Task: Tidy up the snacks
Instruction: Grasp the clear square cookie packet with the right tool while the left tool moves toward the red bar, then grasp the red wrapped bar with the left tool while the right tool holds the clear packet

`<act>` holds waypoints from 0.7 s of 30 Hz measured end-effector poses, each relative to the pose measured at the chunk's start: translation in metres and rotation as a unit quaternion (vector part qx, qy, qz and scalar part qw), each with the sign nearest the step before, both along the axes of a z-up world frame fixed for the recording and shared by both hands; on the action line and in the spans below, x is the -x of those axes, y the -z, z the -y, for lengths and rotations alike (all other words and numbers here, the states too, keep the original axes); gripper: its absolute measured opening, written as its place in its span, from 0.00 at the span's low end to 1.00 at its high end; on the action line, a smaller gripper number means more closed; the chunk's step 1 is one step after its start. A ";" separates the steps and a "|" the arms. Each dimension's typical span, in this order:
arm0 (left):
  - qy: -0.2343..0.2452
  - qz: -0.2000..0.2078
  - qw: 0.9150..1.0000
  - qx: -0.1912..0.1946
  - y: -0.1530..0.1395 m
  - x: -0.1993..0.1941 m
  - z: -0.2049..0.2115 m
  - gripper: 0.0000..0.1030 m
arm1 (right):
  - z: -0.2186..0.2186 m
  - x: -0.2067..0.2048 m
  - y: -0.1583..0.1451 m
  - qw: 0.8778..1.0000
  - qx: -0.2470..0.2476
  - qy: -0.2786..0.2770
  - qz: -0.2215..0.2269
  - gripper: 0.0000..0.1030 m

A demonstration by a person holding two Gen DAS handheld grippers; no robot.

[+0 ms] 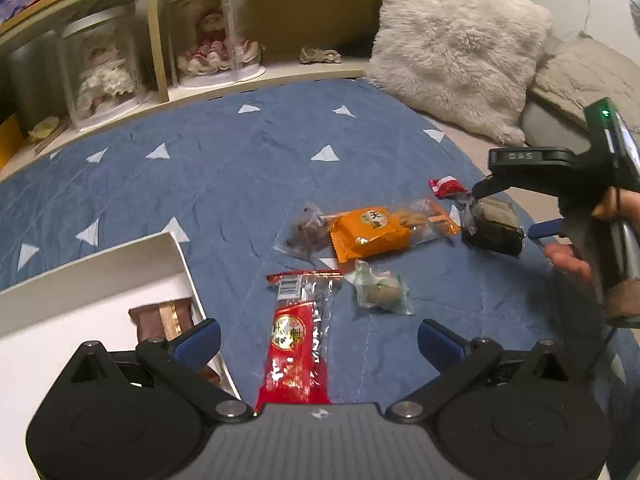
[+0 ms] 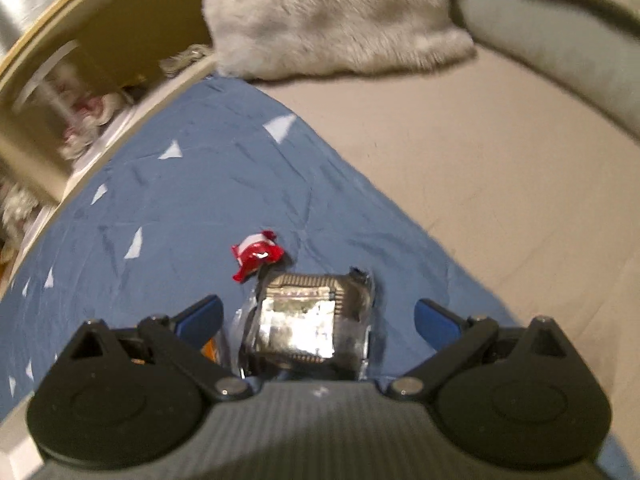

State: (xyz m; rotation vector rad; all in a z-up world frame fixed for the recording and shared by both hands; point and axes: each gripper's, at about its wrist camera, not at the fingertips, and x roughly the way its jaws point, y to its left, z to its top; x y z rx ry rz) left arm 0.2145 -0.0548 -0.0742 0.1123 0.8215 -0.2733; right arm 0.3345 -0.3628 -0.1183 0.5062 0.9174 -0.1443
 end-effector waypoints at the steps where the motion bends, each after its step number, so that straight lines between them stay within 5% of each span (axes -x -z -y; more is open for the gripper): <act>1: 0.001 0.001 1.000 -0.003 0.000 -0.001 0.000 1.00 | -0.001 -0.003 0.004 1.000 -0.004 0.004 -0.005 0.99; 10: 0.042 0.004 0.999 -0.029 0.004 -0.010 -0.002 1.00 | -0.008 -0.023 0.020 0.999 -0.008 0.042 -0.028 0.98; 13: 0.060 -0.001 0.998 -0.013 0.003 -0.012 -0.002 1.00 | -0.015 -0.025 0.018 0.999 0.013 0.021 -0.031 0.90; 15: 0.068 -0.006 0.998 0.001 0.002 -0.013 0.000 0.98 | -0.017 -0.024 0.015 0.999 0.017 0.010 -0.033 0.74; 21: 0.080 -0.035 0.996 0.010 0.011 -0.025 0.011 0.85 | -0.019 -0.020 0.005 0.999 0.020 -0.010 -0.042 0.68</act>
